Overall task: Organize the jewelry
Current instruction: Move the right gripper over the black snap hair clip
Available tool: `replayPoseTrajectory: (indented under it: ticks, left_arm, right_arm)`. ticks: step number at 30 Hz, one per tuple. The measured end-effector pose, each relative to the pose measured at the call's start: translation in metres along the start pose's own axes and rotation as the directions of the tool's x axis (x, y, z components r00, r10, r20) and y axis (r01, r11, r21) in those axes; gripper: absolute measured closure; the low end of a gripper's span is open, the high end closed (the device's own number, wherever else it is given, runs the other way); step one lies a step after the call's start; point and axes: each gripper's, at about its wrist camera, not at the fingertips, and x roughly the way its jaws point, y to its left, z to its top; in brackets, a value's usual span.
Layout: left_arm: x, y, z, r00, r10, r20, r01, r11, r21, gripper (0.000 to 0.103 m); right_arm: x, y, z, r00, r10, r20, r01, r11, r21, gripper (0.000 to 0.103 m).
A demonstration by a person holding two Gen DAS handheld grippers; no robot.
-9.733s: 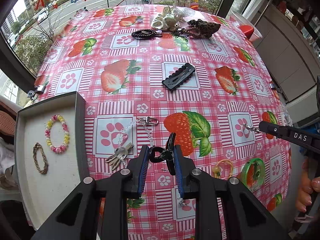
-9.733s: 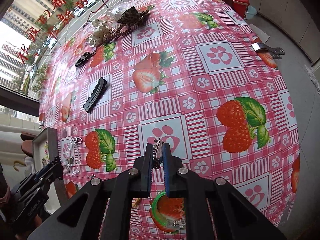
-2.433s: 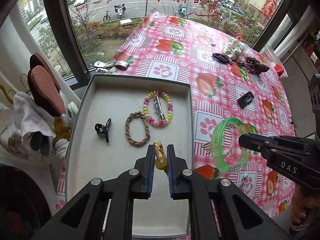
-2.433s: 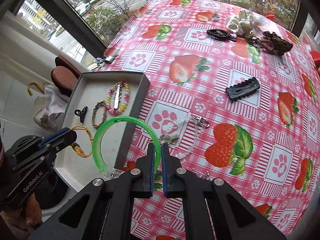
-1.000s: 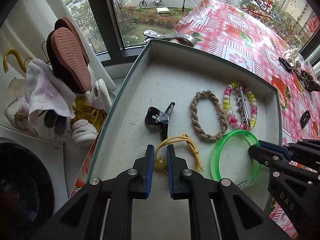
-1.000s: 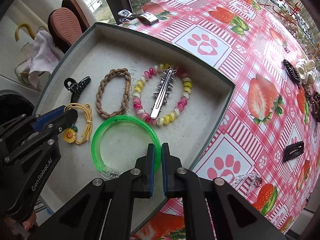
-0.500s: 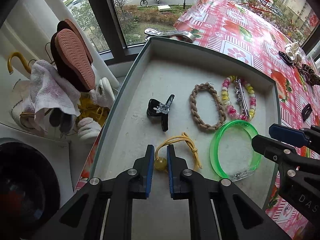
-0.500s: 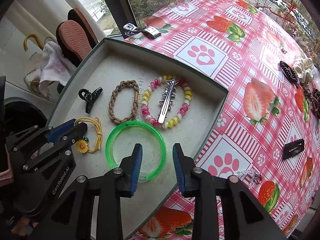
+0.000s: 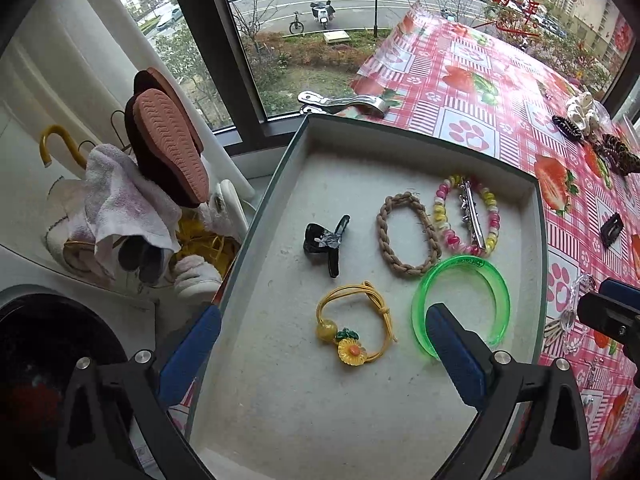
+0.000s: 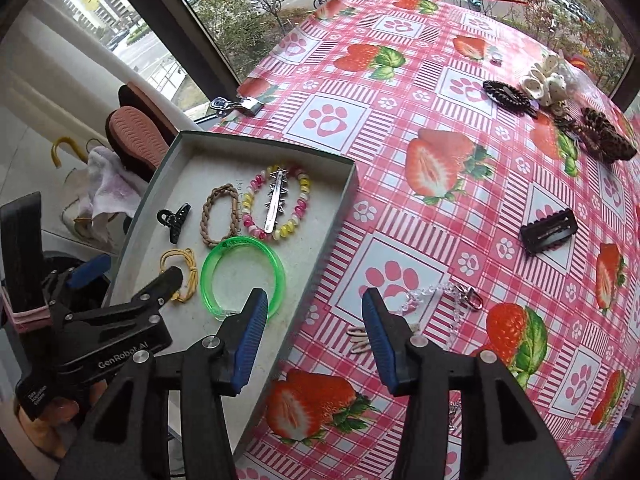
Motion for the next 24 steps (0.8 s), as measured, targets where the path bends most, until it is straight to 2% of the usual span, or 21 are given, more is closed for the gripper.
replayPoseTrajectory:
  ticks: [5, 7, 9, 15, 24]
  left_arm:
    - [-0.005, -0.012, 0.0, 1.0, 0.004, 0.005, -0.005, 0.999, 0.046, 0.0]
    - [-0.01, -0.019, 0.0, 1.0, -0.009, 0.013, 0.009, 0.998, 0.061, 0.0]
    - [-0.015, -0.028, 0.001, 1.0, -0.021, 0.022, 0.019, 0.996, 0.083, 0.0]
    - [-0.03, -0.066, 0.004, 0.996, -0.087, 0.017, 0.083, 0.982, 0.168, 0.0]
    - [-0.045, -0.135, -0.003, 0.987, -0.163, 0.011, 0.15, 0.935, 0.323, 0.0]
  right_arm:
    - [-0.008, -0.039, -0.019, 1.0, -0.002, -0.015, 0.004, 0.993, 0.119, 0.05]
    - [-0.012, -0.053, -0.027, 1.0, -0.007, -0.02, 0.01, 0.988, 0.157, 0.045]
    - [-0.016, -0.068, -0.036, 1.0, -0.008, -0.02, 0.012, 0.981, 0.193, 0.031]
    - [-0.03, -0.117, -0.064, 0.999, -0.043, -0.026, 0.049, 0.947, 0.317, 0.018]
    - [-0.044, -0.173, -0.093, 0.997, -0.071, -0.034, 0.079, 0.896, 0.436, 0.018]
